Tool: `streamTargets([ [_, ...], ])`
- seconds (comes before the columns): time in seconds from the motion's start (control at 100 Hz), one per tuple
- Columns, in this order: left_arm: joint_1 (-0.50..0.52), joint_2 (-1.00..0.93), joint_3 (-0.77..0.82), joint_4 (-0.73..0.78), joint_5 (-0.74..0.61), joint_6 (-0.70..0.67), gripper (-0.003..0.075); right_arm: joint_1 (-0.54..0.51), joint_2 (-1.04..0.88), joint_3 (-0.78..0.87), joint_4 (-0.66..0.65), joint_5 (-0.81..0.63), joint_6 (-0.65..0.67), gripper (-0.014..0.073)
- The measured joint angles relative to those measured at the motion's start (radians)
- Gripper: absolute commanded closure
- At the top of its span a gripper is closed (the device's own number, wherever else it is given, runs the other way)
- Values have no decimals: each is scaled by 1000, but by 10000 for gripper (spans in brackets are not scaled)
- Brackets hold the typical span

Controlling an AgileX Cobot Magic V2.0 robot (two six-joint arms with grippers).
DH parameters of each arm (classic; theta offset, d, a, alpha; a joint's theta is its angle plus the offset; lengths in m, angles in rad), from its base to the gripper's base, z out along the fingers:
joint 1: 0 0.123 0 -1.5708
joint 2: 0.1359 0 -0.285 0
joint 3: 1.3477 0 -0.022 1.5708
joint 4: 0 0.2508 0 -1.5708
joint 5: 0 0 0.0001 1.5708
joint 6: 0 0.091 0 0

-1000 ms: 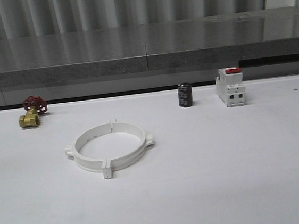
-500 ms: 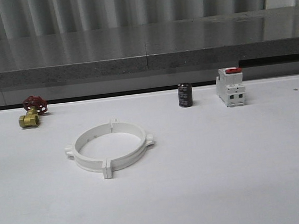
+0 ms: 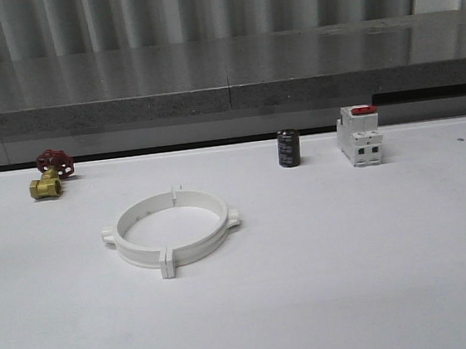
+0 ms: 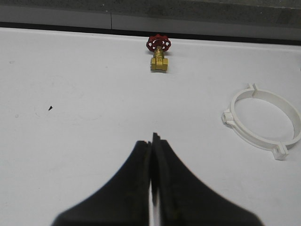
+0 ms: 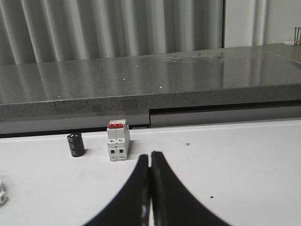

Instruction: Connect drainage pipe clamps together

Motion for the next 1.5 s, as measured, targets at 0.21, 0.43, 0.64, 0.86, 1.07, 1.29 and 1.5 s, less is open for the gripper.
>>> streamTargets([
  [0.21,0,-24,42,-13,-146,0,741,0,0,0,0,0,0,661],
  [0.43,0,-116,205,-87,-449,12,741,0,0,0,0,0,-2,661],
  [0.64,14,-231,363,-141,-526,116,741,0,0,0,0,0,-2,661],
  [0.86,95,-348,428,-144,-534,124,741,0,0,0,0,0,-2,661],
  [1.07,120,-417,428,-145,-525,124,741,0,0,0,0,0,-2,661],
  [1.29,121,-417,428,-143,-525,126,741,0,0,0,0,0,-2,661],
  [1.5,123,-417,428,-143,-525,126,741,0,0,0,0,0,-2,661],
])
